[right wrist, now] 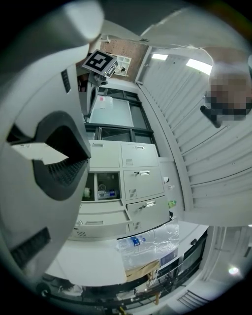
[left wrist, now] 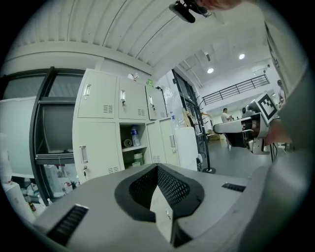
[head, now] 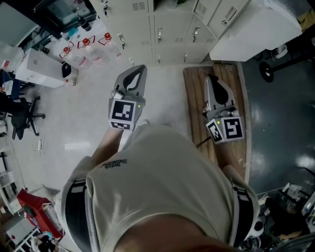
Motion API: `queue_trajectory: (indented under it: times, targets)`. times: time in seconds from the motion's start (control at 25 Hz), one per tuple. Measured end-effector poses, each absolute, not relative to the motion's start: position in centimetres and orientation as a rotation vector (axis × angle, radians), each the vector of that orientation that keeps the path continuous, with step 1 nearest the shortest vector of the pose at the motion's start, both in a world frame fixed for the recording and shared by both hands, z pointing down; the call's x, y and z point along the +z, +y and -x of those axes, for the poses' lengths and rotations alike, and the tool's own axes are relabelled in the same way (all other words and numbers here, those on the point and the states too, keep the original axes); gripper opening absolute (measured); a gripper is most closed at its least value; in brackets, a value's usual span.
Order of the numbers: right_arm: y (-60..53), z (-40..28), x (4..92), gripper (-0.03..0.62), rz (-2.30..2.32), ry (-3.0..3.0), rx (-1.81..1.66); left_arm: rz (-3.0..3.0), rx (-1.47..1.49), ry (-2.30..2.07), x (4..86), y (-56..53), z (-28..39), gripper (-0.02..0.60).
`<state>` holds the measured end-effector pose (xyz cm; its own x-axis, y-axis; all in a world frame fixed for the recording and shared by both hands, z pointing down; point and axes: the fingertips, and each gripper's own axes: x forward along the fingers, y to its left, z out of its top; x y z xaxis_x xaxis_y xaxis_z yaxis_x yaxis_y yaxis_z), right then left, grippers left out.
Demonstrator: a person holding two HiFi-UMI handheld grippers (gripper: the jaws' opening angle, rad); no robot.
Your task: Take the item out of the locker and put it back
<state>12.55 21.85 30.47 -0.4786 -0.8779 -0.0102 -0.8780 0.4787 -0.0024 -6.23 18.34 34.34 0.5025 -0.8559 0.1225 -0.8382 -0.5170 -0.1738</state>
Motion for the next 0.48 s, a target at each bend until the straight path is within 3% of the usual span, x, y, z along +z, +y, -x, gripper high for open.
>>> queue_trajectory:
  times: [0.48]
  targets:
    - [21.4, -14.7, 29.7, 0.003, 1.509, 2.726, 0.089, 2.564, -0.279, 1.545, 33.7, 19.0, 3.5, 0.014]
